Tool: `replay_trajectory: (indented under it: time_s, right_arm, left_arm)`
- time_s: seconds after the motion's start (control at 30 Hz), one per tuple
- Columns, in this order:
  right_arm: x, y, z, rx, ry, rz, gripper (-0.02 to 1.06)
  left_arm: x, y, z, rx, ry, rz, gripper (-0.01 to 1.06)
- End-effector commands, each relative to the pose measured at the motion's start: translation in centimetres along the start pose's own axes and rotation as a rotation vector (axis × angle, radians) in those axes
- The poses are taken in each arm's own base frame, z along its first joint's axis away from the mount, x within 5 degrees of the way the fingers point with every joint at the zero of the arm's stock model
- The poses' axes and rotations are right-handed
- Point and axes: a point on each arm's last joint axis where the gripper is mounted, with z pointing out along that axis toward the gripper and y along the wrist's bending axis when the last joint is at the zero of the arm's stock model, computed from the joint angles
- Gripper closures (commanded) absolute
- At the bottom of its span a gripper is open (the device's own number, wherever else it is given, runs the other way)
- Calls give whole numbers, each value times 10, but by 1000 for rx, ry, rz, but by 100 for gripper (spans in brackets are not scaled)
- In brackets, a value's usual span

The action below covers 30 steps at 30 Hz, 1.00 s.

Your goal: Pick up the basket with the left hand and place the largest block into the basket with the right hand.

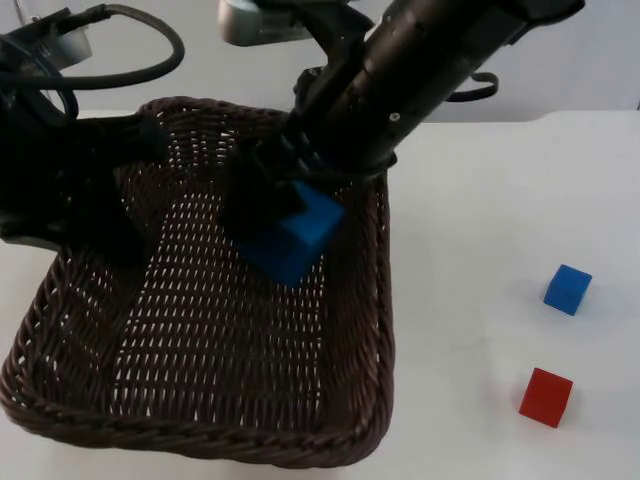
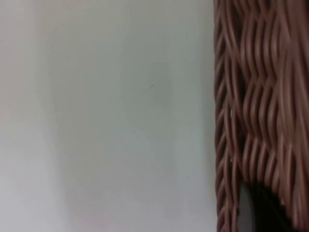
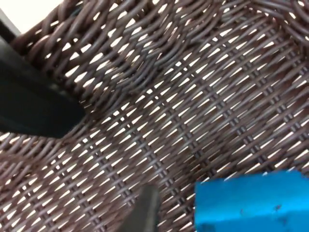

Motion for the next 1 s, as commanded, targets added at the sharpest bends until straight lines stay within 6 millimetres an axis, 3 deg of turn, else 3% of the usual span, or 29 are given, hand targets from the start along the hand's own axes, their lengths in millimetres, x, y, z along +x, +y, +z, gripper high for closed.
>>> replay_trajectory:
  time_s: [0.0,0.13,0.2,0.3,0.33,0.47,0.6,0.83,0.97]
  right_arm:
    - [-1,4,-6,-6,0,-18,14]
    - [-11,12,-33,0,-54,-93,12]
    - [-13,13,-38,4,-63,-100,12]
    - [-22,21,-70,37,-120,-156,12]
    - [-22,21,-70,37,-120,-156,12]
    - [-28,29,-108,70,-175,-182,12]
    - [-28,36,-129,73,-192,-194,12]
    - [-10,39,-147,113,-202,-210,12]
    - [19,40,-153,156,-251,-185,12]
  left_arm:
    - [-2,-3,-4,17,-32,-14,105]
    - [-2,-3,-4,16,-29,-13,105]
    - [-2,-3,-4,16,-29,-13,105]
    - [-2,-3,-4,16,-29,-13,105]
    - [-2,-3,-4,16,-29,-13,105]
    - [-2,-3,-4,16,-29,-13,105]
    - [-2,-3,-4,14,-31,-10,105]
    - [-1,-2,-4,13,-29,3,105]
    - [4,2,2,2,-33,-7,105]
